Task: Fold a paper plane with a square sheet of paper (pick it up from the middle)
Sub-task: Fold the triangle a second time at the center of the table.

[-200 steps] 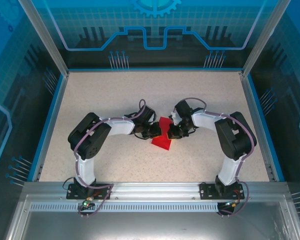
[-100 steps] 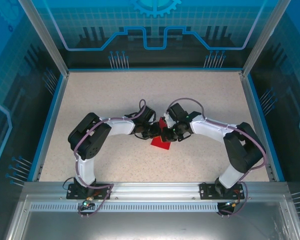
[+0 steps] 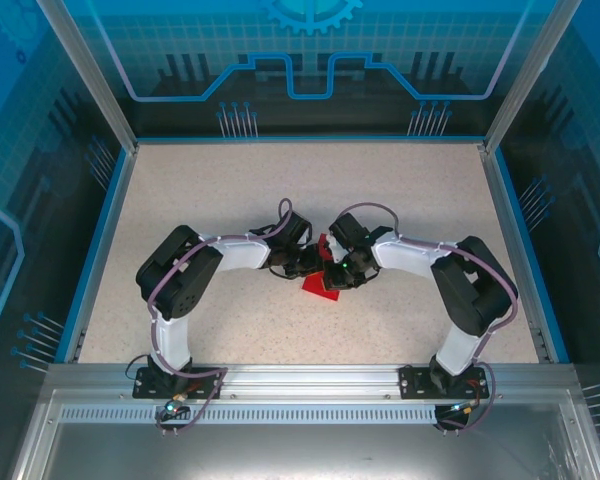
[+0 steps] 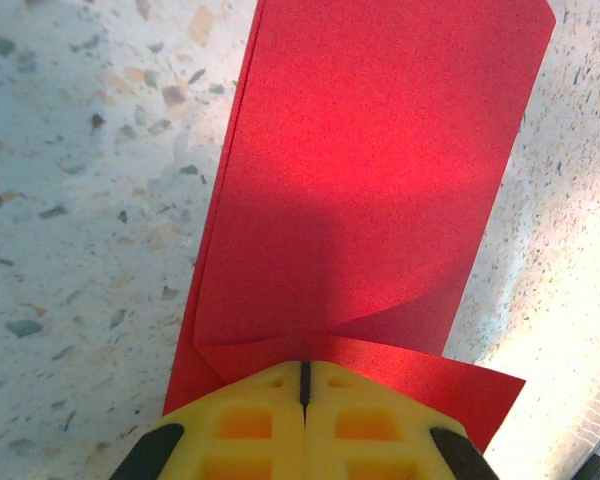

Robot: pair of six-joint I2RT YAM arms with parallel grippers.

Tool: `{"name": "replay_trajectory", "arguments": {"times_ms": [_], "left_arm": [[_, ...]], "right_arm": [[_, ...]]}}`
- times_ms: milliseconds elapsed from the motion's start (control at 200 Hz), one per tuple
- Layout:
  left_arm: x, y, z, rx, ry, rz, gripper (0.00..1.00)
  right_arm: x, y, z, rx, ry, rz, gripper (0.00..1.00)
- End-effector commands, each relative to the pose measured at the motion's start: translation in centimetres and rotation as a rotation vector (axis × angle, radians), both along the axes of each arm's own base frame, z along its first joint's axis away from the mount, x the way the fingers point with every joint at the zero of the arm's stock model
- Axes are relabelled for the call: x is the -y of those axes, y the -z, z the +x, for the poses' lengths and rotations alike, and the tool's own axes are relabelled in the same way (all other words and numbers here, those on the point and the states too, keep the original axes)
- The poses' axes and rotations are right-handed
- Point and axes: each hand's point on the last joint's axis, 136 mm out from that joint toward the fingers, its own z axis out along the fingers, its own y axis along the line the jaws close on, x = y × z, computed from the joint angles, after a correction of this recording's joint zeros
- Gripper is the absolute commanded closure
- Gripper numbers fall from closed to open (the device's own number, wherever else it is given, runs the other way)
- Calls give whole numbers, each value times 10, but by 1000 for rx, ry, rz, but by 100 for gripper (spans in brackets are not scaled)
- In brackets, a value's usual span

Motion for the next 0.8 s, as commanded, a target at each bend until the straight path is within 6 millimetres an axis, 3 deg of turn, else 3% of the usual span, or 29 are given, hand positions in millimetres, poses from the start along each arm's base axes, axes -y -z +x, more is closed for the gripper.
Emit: {"name": "replay_trajectory", "arguments": {"times_ms": [0, 640, 795], "left_arm": [[-27, 43, -26, -130, -39, 163, 96], [-33, 50, -30, -147, -53, 188, 96], [-34, 51, -31, -151, -53, 194, 96]], "right_arm": [[4, 9, -7, -22, -9, -47, 98], [16, 25, -12, -56, -13, -98, 99], [16, 19, -11, -45, -15, -89, 99]]}}
